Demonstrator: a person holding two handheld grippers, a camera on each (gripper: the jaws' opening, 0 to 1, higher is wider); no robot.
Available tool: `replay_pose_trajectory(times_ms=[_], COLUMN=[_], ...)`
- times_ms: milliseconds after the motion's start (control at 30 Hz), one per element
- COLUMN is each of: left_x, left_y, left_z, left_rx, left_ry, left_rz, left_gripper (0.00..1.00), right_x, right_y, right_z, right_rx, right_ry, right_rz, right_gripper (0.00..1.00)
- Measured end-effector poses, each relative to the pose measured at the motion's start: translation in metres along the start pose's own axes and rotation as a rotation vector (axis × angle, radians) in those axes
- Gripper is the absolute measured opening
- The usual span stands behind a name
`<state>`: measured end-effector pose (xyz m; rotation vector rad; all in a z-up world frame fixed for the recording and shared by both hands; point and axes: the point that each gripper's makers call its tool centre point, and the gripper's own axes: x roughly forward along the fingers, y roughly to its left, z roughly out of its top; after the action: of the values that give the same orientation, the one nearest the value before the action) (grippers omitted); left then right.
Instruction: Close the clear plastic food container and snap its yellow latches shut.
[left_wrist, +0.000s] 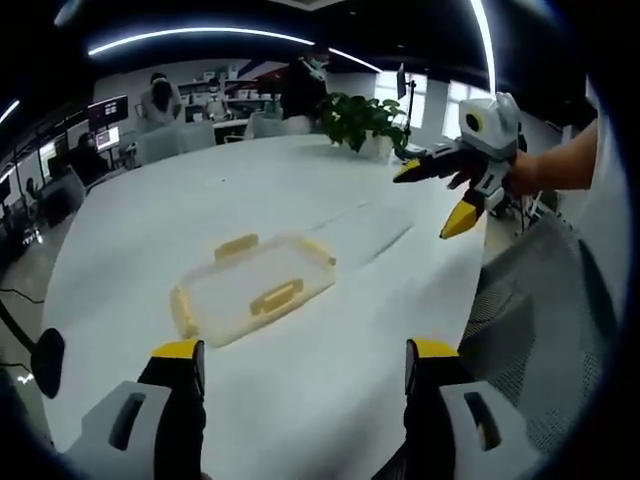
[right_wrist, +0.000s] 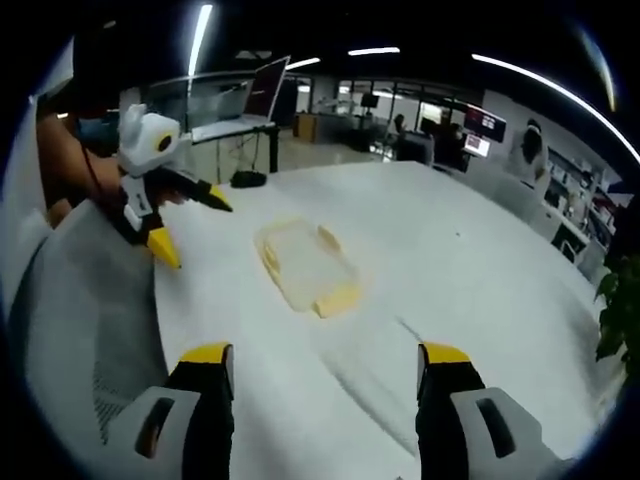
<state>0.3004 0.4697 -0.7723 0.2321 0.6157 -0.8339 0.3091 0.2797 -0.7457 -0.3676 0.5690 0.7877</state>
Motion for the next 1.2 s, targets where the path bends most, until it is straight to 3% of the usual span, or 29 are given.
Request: replay_pose_trajectory(times_ms=[1200], left_x=[0.025], left_y=[0.02], left_z=[0.0], left_rx=[0.078], left_ry=[0.034], left_rz=[-0.01], left_gripper=[0.82], right_x=[0.043], right_y=[-0.002], right_z=[0.014], right_rx=[-0.122], right_ry=[0.044], right_rz=[0.081], right_gripper=[0.71])
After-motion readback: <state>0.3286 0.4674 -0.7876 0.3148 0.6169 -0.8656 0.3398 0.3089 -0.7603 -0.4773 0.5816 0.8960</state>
